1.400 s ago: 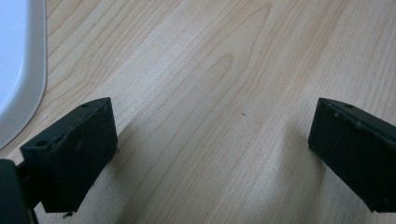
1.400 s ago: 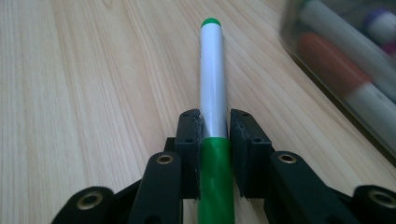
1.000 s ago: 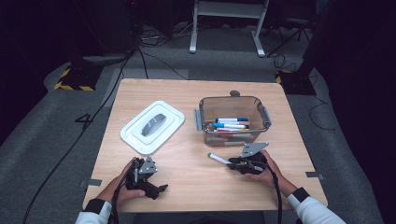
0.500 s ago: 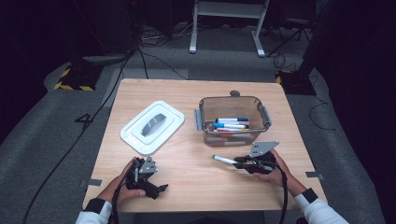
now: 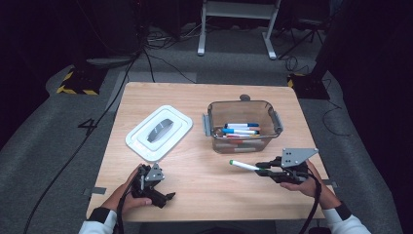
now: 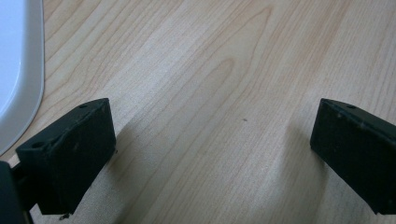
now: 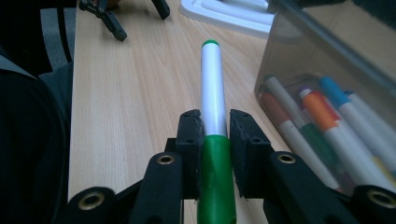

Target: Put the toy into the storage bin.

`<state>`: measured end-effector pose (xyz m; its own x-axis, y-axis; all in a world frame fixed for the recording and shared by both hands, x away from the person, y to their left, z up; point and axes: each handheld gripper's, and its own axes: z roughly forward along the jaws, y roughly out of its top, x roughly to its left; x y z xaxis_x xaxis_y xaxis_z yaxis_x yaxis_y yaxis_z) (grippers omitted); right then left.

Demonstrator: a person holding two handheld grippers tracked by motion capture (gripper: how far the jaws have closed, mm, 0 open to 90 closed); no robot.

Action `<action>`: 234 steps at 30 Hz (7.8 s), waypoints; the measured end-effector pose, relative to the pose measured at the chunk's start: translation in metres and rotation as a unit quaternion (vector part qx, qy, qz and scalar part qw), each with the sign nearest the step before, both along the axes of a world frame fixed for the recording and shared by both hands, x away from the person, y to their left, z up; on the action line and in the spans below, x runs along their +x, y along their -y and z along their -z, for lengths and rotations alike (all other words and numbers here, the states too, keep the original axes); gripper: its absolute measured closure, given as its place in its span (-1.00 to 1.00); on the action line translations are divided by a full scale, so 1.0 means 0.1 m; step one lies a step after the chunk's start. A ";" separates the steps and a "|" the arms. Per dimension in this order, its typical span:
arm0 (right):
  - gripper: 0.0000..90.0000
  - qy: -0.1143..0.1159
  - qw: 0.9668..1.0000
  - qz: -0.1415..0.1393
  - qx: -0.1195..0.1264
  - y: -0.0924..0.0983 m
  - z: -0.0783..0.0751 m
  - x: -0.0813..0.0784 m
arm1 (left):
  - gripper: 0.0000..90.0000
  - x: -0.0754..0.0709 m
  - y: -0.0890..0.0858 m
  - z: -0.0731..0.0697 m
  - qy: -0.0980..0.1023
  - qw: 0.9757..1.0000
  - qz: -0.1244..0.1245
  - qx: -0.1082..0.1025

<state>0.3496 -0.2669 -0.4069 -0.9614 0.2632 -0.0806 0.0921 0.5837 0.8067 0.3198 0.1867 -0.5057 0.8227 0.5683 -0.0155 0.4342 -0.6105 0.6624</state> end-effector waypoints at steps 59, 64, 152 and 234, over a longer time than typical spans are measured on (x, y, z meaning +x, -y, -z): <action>-0.01 -0.026 0.987 0.116 -0.104 -0.13 -0.31 1.50 | -0.99 0.01 0.00 0.00 0.001 1.000 0.001 0.000; -0.23 0.007 0.986 0.161 -0.050 0.12 -0.48 1.22 | -0.94 0.02 0.04 -0.03 -0.004 1.000 -0.008 0.008; -0.27 -0.066 0.986 0.145 -0.054 0.47 0.91 0.20 | 0.48 1.57 -0.33 -0.72 0.084 0.990 -0.109 -0.037; -0.30 -0.061 0.988 0.134 -0.038 0.49 0.94 0.23 | 0.34 2.06 2.16 -1.49 0.078 0.975 0.208 0.015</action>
<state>0.3723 -0.3156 -0.5010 -0.8617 0.5075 0.0026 0.3456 0.5830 0.7353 0.5258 -0.0290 -0.3565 0.9732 0.1826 0.1396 0.0400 -0.7327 0.6794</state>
